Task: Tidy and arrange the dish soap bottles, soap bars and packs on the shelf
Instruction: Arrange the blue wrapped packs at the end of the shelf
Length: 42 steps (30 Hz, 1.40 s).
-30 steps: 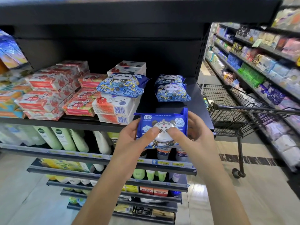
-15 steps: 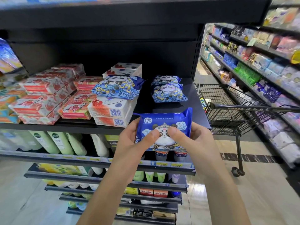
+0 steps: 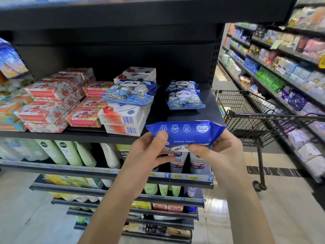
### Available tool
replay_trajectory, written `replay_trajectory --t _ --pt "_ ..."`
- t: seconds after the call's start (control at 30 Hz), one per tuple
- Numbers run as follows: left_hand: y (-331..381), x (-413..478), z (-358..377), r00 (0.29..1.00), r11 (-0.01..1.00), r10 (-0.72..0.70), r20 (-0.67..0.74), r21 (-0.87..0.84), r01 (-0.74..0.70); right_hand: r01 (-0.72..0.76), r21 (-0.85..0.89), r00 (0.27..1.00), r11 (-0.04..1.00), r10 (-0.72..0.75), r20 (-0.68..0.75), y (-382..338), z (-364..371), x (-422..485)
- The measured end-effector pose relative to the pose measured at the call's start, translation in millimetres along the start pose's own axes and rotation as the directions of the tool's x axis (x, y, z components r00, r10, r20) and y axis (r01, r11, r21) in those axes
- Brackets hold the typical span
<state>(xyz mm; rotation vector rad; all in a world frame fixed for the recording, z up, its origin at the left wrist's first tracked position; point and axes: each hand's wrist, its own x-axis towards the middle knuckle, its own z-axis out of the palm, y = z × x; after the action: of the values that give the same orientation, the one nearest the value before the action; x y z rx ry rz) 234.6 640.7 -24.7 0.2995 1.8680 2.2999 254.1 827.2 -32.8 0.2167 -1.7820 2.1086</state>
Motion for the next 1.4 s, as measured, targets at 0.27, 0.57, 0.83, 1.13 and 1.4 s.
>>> replay_trajectory --t 0.27,0.57,0.83,1.13,1.4 --pt "0 1 7 0.998 0.994 0.015 -0.058 -0.108 -0.021 -0.064 -0.054 0.995 0.996 0.068 0.067 0 1 -3" --pt "-7 -2 9 0.992 0.992 0.093 -0.088 -0.074 -0.1 -0.297 -0.097 0.955 0.95 0.294 -0.038 2 7 -7" --pt "-11 -4 9 0.991 0.989 0.121 -0.057 -0.082 -0.125 -0.256 -0.044 0.967 0.966 0.255 -0.006 2 6 -10" --pt "-3 -7 8 0.997 0.987 -0.012 -0.078 -0.161 0.0 -0.148 0.002 0.989 0.989 0.148 -0.006 2 3 -13" --pt "8 -13 8 0.997 0.993 -0.061 -0.041 -0.107 0.056 -0.031 -0.047 0.993 0.998 0.036 0.109 1 1 -20"
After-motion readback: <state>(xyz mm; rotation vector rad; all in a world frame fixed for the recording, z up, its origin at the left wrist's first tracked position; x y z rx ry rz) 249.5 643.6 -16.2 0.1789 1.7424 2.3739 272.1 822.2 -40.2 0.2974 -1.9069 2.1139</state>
